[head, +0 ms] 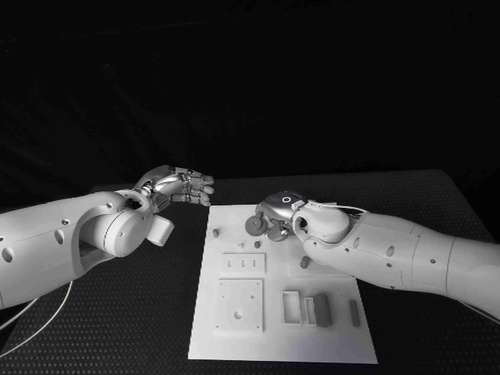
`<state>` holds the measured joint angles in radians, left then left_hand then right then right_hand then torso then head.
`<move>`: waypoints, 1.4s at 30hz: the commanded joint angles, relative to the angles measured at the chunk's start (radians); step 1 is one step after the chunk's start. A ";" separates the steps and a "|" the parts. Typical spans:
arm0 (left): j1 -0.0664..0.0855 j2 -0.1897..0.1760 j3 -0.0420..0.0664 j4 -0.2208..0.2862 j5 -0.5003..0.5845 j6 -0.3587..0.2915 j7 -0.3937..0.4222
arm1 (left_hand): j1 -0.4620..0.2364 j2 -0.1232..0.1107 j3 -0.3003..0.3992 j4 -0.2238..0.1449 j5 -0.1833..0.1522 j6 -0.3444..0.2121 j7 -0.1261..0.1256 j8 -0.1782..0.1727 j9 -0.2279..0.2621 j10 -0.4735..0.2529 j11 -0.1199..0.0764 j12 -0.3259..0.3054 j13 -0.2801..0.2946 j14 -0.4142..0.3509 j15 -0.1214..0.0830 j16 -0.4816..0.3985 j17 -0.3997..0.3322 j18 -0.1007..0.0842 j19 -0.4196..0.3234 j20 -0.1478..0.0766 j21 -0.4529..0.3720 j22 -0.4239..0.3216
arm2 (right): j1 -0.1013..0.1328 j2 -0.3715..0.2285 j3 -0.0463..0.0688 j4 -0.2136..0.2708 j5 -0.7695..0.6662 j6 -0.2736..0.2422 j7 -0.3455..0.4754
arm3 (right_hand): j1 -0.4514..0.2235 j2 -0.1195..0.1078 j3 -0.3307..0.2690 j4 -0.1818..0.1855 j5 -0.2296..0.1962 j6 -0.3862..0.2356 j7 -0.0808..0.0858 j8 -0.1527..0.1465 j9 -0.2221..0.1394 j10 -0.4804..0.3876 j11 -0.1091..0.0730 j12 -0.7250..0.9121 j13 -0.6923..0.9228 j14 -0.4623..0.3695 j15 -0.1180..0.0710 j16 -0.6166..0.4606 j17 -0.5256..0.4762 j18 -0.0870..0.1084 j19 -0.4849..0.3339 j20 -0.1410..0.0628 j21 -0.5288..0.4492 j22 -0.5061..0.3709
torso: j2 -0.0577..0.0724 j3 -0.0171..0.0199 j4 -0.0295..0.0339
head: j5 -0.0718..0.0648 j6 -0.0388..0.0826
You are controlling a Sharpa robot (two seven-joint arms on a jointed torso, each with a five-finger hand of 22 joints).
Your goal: Assemble the parts on the task board
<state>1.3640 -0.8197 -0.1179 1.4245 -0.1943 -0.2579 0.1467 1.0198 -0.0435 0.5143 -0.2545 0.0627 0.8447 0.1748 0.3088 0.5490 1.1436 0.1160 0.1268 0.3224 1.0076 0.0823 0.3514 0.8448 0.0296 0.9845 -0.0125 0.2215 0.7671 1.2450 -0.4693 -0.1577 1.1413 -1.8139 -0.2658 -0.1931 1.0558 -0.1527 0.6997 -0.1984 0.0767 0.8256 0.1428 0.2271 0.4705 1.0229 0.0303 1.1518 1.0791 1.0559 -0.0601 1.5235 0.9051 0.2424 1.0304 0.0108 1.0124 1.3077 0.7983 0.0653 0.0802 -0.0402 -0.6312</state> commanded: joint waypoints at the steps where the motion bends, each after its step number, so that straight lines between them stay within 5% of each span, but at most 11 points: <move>1: 0.001 0.001 0.001 0.002 -0.002 0.010 0.006 | 0.000 -0.002 -0.001 0.006 -0.004 -0.004 0.006 -0.005 0.002 -0.002 0.004 -0.005 0.001 0.005 0.002 -0.006 0.001 0.019 -0.001 -0.003 -0.006 0.001 | -0.002 -0.006 -0.001 0.015 0.017 0.021 0.011 | -0.003 0.006 -0.001 0.007 0.002 0.027 0.018 0.003 -0.002 -0.055 0.019 0.004 -0.002 -0.005 0.005 0.002 -0.001 0.019 -0.005 0.001 -0.004 0.013 | 0.000 0.0004 0.0000 | 0.000 0.000; 10: 0.001 -0.002 0.001 0.004 -0.002 0.009 0.006 | 0.000 -0.002 -0.001 0.006 -0.004 -0.004 0.006 -0.005 0.002 -0.002 0.004 -0.006 0.002 0.005 0.002 -0.007 0.002 0.019 -0.001 -0.004 -0.006 0.001 | -0.002 -0.027 -0.001 0.037 0.021 0.004 0.007 | -0.003 0.005 -0.002 0.009 0.002 0.032 0.020 0.007 -0.002 -0.054 0.021 0.007 -0.003 -0.004 0.007 0.004 -0.001 0.019 -0.004 0.000 -0.003 0.013 | 0.000 0.0015 -0.0019 | 0.001 -0.001; 14: 0.001 -0.002 0.001 0.004 -0.002 0.010 0.007 | 0.000 -0.002 -0.001 0.006 -0.004 -0.004 0.006 -0.005 0.002 -0.002 0.004 -0.006 0.002 0.005 0.002 -0.008 0.003 0.019 -0.001 -0.004 -0.006 0.002 | -0.002 -0.057 0.000 0.058 0.018 -0.042 0.000 | -0.004 0.004 -0.002 0.010 0.002 0.033 0.021 0.008 -0.002 -0.054 0.022 0.008 -0.003 -0.004 0.008 0.005 -0.002 0.019 -0.003 0.000 -0.003 0.013 | 0.000 0.0018 -0.0010 | 0.000 0.001; 21: 0.001 -0.008 0.001 0.003 -0.002 0.008 0.008 | 0.000 -0.002 -0.001 0.006 -0.004 -0.004 0.006 -0.005 0.002 -0.002 0.004 -0.007 0.003 0.005 0.002 -0.008 0.003 0.019 -0.001 -0.004 -0.006 0.002 | 0.006 -0.146 0.042 0.128 0.093 -0.180 0.038 | 0.006 -0.010 0.001 0.009 0.003 0.041 0.020 0.013 -0.002 -0.051 0.022 0.013 -0.008 0.000 0.008 0.007 -0.005 0.019 0.002 -0.003 -0.001 0.013 | 0.000 0.0025 -0.0043 | -0.003 0.010; 24: 0.001 -0.009 0.001 -0.007 -0.002 0.007 0.009 | 0.000 -0.003 -0.001 0.005 -0.004 -0.004 0.006 -0.005 0.002 -0.002 0.004 -0.007 0.003 0.006 0.002 -0.008 0.003 0.019 -0.001 -0.004 -0.006 0.002 | 0.021 -0.214 0.072 0.198 0.167 -0.179 0.079 | 0.014 -0.018 0.003 0.004 0.003 0.046 0.019 0.017 -0.002 -0.051 0.021 0.012 -0.012 0.000 0.007 0.005 -0.009 0.019 0.001 -0.003 -0.003 0.013 | -0.001 0.0033 -0.0056 | -0.003 0.015; 26: 0.001 -0.012 0.001 -0.011 -0.002 0.001 0.011 | 0.001 -0.003 -0.001 0.005 -0.004 -0.004 0.006 -0.005 0.002 -0.002 0.004 -0.007 0.003 0.006 0.002 -0.009 0.004 0.019 -0.001 -0.004 -0.006 0.002 | 0.029 -0.251 0.080 0.226 0.200 -0.176 0.106 | 0.016 -0.022 0.004 0.001 0.002 0.046 0.019 0.018 -0.003 -0.054 0.021 0.010 -0.016 -0.002 0.007 0.001 -0.013 0.019 -0.003 -0.002 -0.006 0.012 | -0.002 0.0067 -0.0108 | -0.001 0.019; 29: 0.001 -0.010 0.001 -0.020 -0.002 0.005 0.014 | 0.003 -0.004 0.000 0.003 -0.004 -0.003 0.006 -0.005 0.002 -0.002 0.004 -0.008 0.004 0.006 0.002 -0.010 0.005 0.019 -0.002 -0.004 -0.007 0.002 | 0.040 -0.291 0.085 0.234 0.309 -0.147 0.170 | 0.021 -0.036 0.004 -0.003 0.003 0.047 0.020 0.019 -0.004 -0.059 0.021 0.008 -0.021 -0.007 0.008 -0.004 -0.017 0.019 -0.008 0.000 -0.010 0.012 | -0.003 0.0069 -0.0142 | -0.004 0.027; 33: 0.001 -0.001 0.000 -0.033 -0.002 0.014 0.016 | 0.004 -0.003 0.001 0.003 -0.004 -0.003 0.006 -0.005 0.003 -0.002 0.003 -0.008 0.005 0.006 0.001 -0.010 0.005 0.019 -0.001 -0.004 -0.007 0.003 | 0.043 -0.355 0.091 0.231 0.487 -0.112 0.307 | 0.030 -0.046 0.002 -0.014 0.002 0.037 0.027 0.016 -0.008 -0.085 0.028 0.001 -0.028 -0.029 0.014 -0.013 -0.023 0.019 -0.028 0.009 -0.021 0.012 | -0.007 0.0117 -0.0232 | -0.008 0.037; 42: 0.000 0.007 0.000 -0.051 -0.002 0.020 0.021 | 0.004 -0.003 0.001 0.002 -0.004 -0.002 0.005 -0.005 0.003 -0.001 0.003 -0.008 0.006 0.007 0.001 -0.011 0.006 0.019 -0.001 -0.004 -0.007 0.003 | 0.042 -0.387 0.091 0.137 0.479 -0.043 0.369 | 0.039 -0.072 -0.005 -0.037 0.002 0.022 0.038 0.015 -0.014 -0.155 0.041 -0.030 -0.058 -0.105 0.029 -0.048 -0.042 0.016 -0.106 0.047 -0.062 0.010 | -0.013 0.0222 -0.0357 | -0.005 0.043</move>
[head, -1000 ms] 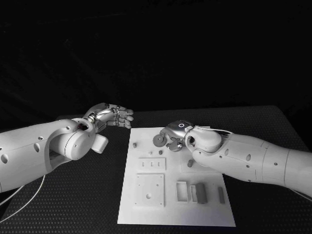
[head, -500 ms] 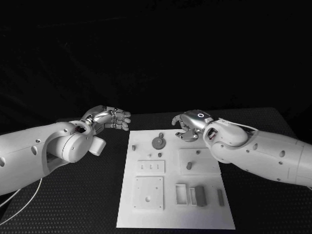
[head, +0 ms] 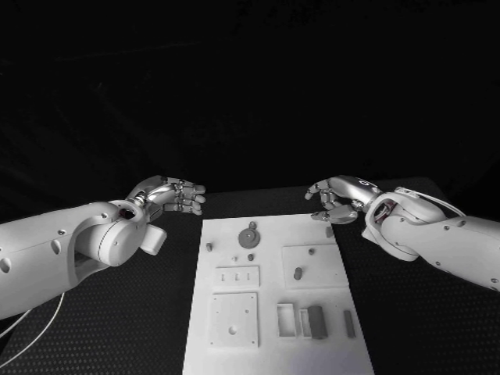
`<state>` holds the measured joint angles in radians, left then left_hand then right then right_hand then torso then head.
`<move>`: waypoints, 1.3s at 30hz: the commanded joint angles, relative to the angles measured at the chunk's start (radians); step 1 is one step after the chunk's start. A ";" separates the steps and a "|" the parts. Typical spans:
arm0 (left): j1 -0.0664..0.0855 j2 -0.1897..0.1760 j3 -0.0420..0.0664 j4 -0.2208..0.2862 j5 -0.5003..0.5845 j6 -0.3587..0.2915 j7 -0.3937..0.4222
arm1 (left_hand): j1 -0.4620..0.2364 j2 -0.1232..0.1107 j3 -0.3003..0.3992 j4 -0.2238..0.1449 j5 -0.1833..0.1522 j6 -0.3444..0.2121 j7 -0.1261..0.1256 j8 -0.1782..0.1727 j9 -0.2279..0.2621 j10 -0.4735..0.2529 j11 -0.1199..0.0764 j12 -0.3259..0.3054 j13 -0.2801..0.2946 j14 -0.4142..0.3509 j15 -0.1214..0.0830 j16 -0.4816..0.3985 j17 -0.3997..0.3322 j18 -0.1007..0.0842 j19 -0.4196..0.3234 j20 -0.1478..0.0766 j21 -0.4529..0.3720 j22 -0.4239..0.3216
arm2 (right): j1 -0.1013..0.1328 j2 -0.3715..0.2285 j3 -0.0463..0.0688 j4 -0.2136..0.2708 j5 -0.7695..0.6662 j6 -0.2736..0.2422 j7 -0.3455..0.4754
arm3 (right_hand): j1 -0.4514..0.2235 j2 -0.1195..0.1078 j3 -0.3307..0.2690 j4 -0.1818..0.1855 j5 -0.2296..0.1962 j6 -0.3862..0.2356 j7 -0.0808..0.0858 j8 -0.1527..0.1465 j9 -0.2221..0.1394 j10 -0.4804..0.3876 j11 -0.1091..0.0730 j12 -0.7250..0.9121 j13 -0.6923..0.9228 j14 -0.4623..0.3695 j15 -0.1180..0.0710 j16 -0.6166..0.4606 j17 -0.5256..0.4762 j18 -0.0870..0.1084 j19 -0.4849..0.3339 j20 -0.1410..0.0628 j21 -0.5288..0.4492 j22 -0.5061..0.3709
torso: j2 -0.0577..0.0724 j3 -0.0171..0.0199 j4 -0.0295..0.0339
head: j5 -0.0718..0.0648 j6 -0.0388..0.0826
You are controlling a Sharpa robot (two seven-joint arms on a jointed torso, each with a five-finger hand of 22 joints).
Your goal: Assemble the parts on the task board
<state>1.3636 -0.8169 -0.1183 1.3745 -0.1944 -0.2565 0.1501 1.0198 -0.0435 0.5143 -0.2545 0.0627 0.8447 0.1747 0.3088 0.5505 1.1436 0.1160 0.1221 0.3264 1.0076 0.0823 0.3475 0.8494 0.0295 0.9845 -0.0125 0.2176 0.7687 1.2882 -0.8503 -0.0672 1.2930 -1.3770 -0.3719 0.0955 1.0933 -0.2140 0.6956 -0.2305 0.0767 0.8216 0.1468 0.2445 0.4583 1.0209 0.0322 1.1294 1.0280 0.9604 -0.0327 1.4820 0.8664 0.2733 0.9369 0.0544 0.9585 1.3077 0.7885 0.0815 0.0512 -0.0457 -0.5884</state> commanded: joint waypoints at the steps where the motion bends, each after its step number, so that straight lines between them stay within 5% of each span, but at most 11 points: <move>1: 0.000 0.004 0.001 -0.001 -0.002 0.019 0.017 | 0.004 -0.003 0.001 0.002 -0.004 -0.002 0.005 -0.005 0.002 -0.001 0.003 -0.003 0.002 0.007 0.001 -0.007 0.002 0.019 -0.001 -0.004 -0.003 0.001 | -0.002 -0.010 0.000 -0.022 0.038 0.066 0.082 | 0.004 -0.012 -0.001 -0.006 0.002 0.025 0.034 -0.003 -0.002 -0.154 0.039 -0.008 -0.009 -0.012 0.002 -0.008 -0.005 -0.015 -0.015 0.005 -0.010 0.010 | -0.003 0.0066 -0.0069 | 0.000 0.001; 7: -0.001 0.005 0.001 -0.005 -0.002 0.022 0.017 | 0.004 -0.003 0.001 0.002 -0.004 -0.002 0.005 -0.005 0.002 -0.001 0.003 -0.004 0.002 0.007 0.001 -0.007 0.002 0.019 -0.001 -0.004 -0.004 0.002 | -0.016 -0.012 0.000 -0.072 0.022 0.084 0.094 | 0.017 -0.016 -0.001 -0.009 0.002 0.022 0.035 -0.001 -0.003 -0.155 0.040 -0.020 -0.033 -0.017 0.003 -0.013 -0.012 -0.012 -0.023 0.015 -0.014 0.011 | -0.003 0.0072 -0.0073 | -0.011 0.003; 12: -0.001 0.008 0.001 -0.008 -0.003 0.025 0.017 | 0.004 -0.003 0.001 0.002 -0.004 -0.002 0.005 -0.005 0.002 -0.001 0.003 -0.004 0.002 0.007 0.001 -0.008 0.002 0.019 -0.001 -0.004 -0.004 0.002 | -0.035 0.004 0.000 -0.110 0.005 0.102 0.094 | 0.021 -0.019 -0.007 -0.008 0.002 0.023 0.034 0.002 -0.003 -0.141 0.039 -0.010 -0.041 -0.008 0.001 -0.001 -0.012 -0.012 -0.013 0.016 -0.006 0.015 | -0.002 0.0041 -0.0049 | -0.013 0.002; 21: -0.004 0.009 0.001 -0.013 -0.003 0.026 0.018 | 0.003 -0.004 0.000 0.002 -0.005 -0.003 0.005 -0.006 0.002 -0.001 0.004 -0.005 0.003 0.007 0.002 -0.009 0.003 0.019 -0.001 -0.003 -0.004 0.002 | -0.062 0.031 -0.001 -0.171 -0.036 0.128 0.084 | 0.024 -0.023 -0.022 0.000 0.002 0.021 0.029 0.006 -0.007 -0.116 0.033 0.057 -0.024 0.019 -0.004 0.066 0.009 -0.012 0.025 -0.003 0.037 0.022 | -0.002 0.0016 -0.0033 | -0.011 -0.006; 39: -0.004 0.010 0.001 -0.013 -0.003 0.029 0.016 | 0.002 -0.005 -0.001 0.003 -0.005 -0.003 0.006 -0.006 0.002 -0.001 0.004 -0.006 0.004 0.008 0.002 -0.011 0.005 0.018 -0.001 -0.003 -0.005 0.002 | -0.083 0.058 -0.001 -0.208 -0.050 0.121 0.085 | 0.023 -0.015 -0.020 0.006 0.003 0.034 0.030 0.015 -0.005 -0.122 0.035 0.067 -0.023 0.015 -0.003 0.073 0.008 -0.012 0.023 -0.006 0.042 0.020 | -0.001 -0.0008 -0.0037 | -0.011 -0.012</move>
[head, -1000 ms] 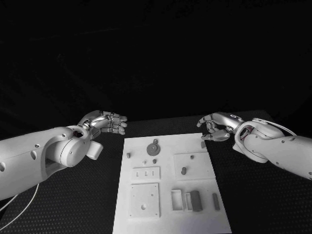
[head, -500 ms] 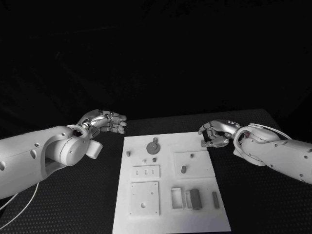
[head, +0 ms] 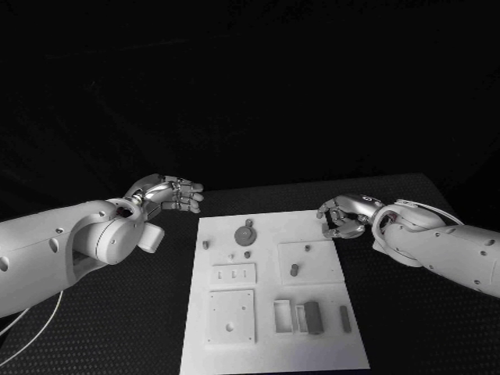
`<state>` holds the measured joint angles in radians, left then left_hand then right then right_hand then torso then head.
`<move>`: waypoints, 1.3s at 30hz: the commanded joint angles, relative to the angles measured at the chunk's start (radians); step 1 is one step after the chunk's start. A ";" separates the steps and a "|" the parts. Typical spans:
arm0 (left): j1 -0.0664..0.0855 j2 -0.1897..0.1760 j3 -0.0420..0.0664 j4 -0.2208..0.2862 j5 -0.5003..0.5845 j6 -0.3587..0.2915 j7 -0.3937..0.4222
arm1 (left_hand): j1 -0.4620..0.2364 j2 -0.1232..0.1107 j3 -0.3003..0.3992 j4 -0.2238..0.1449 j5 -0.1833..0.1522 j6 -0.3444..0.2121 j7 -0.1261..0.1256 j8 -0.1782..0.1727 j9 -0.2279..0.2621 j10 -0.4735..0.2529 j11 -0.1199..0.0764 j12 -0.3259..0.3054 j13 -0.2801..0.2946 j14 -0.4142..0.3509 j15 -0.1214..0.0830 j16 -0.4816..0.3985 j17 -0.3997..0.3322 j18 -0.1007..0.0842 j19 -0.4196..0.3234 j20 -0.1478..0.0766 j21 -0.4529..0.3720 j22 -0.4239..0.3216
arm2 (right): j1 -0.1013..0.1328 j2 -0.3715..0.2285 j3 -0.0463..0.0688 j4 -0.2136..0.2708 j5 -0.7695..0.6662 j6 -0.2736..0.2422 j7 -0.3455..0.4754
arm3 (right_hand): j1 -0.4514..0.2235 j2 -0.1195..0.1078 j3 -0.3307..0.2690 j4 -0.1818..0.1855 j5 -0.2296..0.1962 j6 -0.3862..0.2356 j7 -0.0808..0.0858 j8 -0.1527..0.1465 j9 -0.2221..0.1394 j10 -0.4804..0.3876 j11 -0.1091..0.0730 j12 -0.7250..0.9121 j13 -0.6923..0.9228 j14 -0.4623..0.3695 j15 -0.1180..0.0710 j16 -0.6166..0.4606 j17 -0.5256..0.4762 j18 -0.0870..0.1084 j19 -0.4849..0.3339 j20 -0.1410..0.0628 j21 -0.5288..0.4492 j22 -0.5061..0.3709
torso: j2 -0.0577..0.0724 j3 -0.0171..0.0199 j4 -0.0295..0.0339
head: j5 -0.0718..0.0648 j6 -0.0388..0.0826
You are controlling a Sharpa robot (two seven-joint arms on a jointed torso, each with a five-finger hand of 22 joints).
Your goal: Assemble the parts on the task board
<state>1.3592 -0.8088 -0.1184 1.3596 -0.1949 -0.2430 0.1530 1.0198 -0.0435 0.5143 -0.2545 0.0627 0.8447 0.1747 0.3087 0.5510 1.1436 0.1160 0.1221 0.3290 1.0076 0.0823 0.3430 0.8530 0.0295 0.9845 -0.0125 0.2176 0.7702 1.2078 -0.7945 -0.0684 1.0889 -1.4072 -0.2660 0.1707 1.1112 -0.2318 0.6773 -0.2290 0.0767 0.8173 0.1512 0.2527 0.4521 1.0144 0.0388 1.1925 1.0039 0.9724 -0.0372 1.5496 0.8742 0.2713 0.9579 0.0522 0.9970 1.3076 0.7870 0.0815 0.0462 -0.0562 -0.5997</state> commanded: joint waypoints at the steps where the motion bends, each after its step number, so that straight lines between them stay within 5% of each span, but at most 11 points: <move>1: 0.000 0.002 0.001 0.002 -0.002 0.016 0.013 | 0.002 -0.005 -0.001 0.003 -0.005 -0.003 0.006 -0.006 0.002 -0.001 0.004 -0.006 0.002 0.008 0.002 -0.007 0.001 0.018 -0.001 -0.003 -0.005 0.001 | -0.004 0.004 0.000 -0.006 -0.020 0.015 0.010 | 0.006 0.005 -0.002 0.005 0.002 0.042 0.024 0.009 0.002 -0.115 0.027 0.005 0.001 0.003 0.001 0.006 0.000 -0.010 0.002 -0.004 0.005 0.020 | 0.000 -0.0007 0.0014 | -0.001 -0.001; 18: 0.000 0.000 0.001 0.001 -0.003 0.017 0.012 | 0.002 -0.004 -0.001 0.003 -0.005 -0.003 0.006 -0.007 0.002 -0.001 0.004 -0.007 0.003 0.008 0.002 -0.008 0.002 0.018 -0.001 -0.003 -0.006 0.001 | -0.015 0.014 0.000 -0.018 -0.051 -0.002 -0.004 | 0.012 0.056 -0.002 -0.001 0.002 0.129 -0.014 0.065 0.038 -0.103 -0.008 0.020 -0.014 0.012 -0.028 0.020 -0.011 -0.010 0.009 -0.012 0.020 0.018 | 0.000 -0.0018 -0.0003 | 0.000 -0.007; 39: 0.000 -0.001 0.001 0.002 -0.003 0.017 0.011 | 0.002 -0.004 0.000 0.004 -0.004 -0.003 0.006 -0.007 0.002 -0.001 0.004 -0.009 0.004 0.008 0.002 -0.010 0.004 0.018 -0.001 -0.003 -0.006 0.002 | -0.024 0.016 0.000 -0.025 -0.057 -0.014 -0.012 | 0.008 0.064 -0.003 -0.005 0.003 0.156 -0.027 0.080 0.057 -0.085 -0.020 0.027 -0.021 0.028 -0.040 0.028 -0.017 -0.010 0.025 -0.021 0.028 0.016 | -0.001 -0.0016 -0.0004 | -0.001 -0.014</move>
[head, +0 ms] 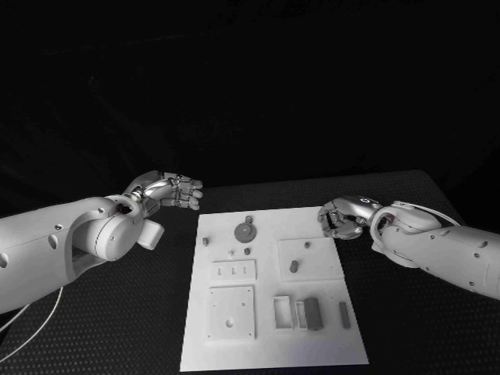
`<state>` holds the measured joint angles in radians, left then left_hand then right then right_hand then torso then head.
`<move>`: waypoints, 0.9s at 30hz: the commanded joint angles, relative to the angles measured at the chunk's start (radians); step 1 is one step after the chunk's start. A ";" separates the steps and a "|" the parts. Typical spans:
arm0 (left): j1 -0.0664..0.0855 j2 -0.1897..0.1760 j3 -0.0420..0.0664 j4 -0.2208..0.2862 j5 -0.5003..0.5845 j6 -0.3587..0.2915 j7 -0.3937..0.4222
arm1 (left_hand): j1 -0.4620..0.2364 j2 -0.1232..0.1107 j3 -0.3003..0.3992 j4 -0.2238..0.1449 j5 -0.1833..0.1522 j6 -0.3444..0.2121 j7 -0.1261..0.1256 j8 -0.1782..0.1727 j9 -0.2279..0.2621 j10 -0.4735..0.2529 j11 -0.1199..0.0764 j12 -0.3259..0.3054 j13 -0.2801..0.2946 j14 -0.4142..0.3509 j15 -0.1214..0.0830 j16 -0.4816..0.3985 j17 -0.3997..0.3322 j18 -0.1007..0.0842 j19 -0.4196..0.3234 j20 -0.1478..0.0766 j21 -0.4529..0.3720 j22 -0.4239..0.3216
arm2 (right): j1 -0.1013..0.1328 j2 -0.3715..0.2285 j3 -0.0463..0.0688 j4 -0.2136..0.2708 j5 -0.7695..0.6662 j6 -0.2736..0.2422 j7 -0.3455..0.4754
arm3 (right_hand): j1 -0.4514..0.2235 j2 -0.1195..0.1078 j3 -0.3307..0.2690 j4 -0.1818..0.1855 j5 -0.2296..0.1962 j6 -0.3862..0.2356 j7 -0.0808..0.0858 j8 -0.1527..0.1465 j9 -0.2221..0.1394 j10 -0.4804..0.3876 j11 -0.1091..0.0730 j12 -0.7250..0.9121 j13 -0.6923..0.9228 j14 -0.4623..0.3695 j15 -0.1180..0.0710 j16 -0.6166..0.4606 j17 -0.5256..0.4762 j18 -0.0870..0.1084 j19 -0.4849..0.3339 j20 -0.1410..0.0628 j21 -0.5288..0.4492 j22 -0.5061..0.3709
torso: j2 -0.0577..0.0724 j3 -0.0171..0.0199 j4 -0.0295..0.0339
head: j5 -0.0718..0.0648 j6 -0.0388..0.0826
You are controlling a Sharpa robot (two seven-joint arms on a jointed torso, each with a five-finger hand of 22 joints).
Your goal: Assemble the parts on the task board
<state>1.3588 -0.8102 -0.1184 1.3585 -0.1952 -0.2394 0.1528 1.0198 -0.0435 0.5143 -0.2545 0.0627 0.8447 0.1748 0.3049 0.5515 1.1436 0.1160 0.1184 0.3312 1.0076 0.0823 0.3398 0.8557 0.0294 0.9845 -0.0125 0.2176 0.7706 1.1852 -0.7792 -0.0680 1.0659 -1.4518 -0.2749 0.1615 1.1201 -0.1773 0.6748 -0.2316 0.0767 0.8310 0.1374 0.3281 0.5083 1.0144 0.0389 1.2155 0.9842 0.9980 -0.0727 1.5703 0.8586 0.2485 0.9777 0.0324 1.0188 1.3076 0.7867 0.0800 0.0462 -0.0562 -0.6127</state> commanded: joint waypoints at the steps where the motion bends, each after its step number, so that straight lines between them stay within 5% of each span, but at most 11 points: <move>1: 0.000 0.001 0.001 0.003 -0.003 0.014 0.011 | 0.002 -0.004 0.000 0.004 -0.004 -0.003 0.006 -0.003 0.002 -0.001 0.004 -0.005 0.002 0.008 0.002 -0.007 0.001 0.019 -0.001 -0.003 -0.006 0.001 | -0.001 0.001 0.000 -0.003 -0.012 -0.007 -0.003 | -0.001 0.010 0.000 -0.002 0.003 0.143 -0.013 0.005 0.001 -0.085 -0.021 0.004 -0.001 0.003 -0.005 0.007 -0.001 0.013 0.005 -0.001 0.006 0.016 | -0.001 -0.0003 -0.0003 | -0.001 -0.001; 11: 0.000 0.000 0.001 0.003 -0.003 0.015 0.009 | 0.001 -0.004 0.000 0.004 -0.004 -0.003 0.006 -0.003 0.002 -0.001 0.004 -0.005 0.003 0.009 0.002 -0.007 0.002 0.019 -0.001 -0.003 -0.007 0.002 | -0.002 0.002 0.000 -0.006 -0.012 -0.020 -0.001 | -0.008 0.025 0.001 0.004 0.003 0.154 -0.018 0.011 0.010 -0.079 -0.025 0.005 -0.004 0.008 -0.009 0.008 -0.004 0.013 0.009 -0.004 0.007 0.015 | 0.000 -0.0010 0.0000 | -0.003 0.001; 27: 0.000 0.002 0.001 0.000 -0.003 0.015 0.009 | 0.001 -0.003 0.000 0.004 -0.004 -0.003 0.006 -0.004 0.002 -0.001 0.004 -0.006 0.003 0.009 0.002 -0.009 0.003 0.019 -0.001 -0.003 -0.007 0.002 | -0.002 0.005 0.000 -0.007 -0.020 -0.018 0.001 | -0.015 0.116 0.002 -0.010 0.003 0.199 -0.040 0.038 0.044 -0.059 -0.046 0.002 -0.016 0.021 -0.021 0.011 -0.011 0.013 0.015 -0.011 0.009 0.014 | -0.001 -0.0006 0.0001 | -0.006 -0.005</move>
<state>1.3580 -0.8097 -0.1184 1.3569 -0.1955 -0.2375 0.1521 1.0198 -0.0435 0.5143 -0.2545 0.0627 0.8447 0.1747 0.3049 0.5522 1.1436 0.1160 0.1184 0.3328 1.0101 0.0847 0.3358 0.8574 0.0294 0.9845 -0.0125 0.2138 0.7711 1.1839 -0.7751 -0.0681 1.0587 -1.4577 -0.2909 0.1594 1.1057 -0.0706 0.6777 -0.2375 0.0767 0.8312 0.1373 0.3608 0.5515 1.0145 0.0389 1.2155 0.9694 1.0082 -0.0760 1.5742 0.8487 0.2495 0.9868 0.0233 1.0225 1.3076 0.7868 0.0789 0.0462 -0.0617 -0.6169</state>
